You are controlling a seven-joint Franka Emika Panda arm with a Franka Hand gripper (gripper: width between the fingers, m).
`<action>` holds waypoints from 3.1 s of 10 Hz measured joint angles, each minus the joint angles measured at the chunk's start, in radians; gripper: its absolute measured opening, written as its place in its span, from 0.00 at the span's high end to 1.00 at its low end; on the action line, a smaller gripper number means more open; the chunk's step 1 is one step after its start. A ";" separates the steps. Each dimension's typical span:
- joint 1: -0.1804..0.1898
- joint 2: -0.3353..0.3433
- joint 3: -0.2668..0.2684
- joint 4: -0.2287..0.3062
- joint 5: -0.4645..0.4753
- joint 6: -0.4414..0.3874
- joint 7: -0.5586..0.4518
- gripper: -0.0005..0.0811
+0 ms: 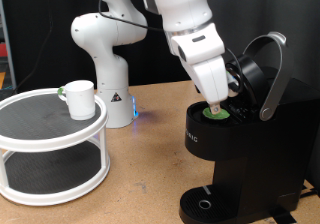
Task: Make a cup of coffee with the keurig machine
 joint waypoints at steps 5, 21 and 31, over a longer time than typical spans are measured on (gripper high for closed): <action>-0.009 -0.023 -0.013 -0.004 -0.014 -0.023 -0.014 0.00; -0.012 -0.104 -0.072 0.202 0.161 -0.319 -0.035 0.00; 0.022 -0.097 0.067 0.193 0.184 -0.187 0.015 0.00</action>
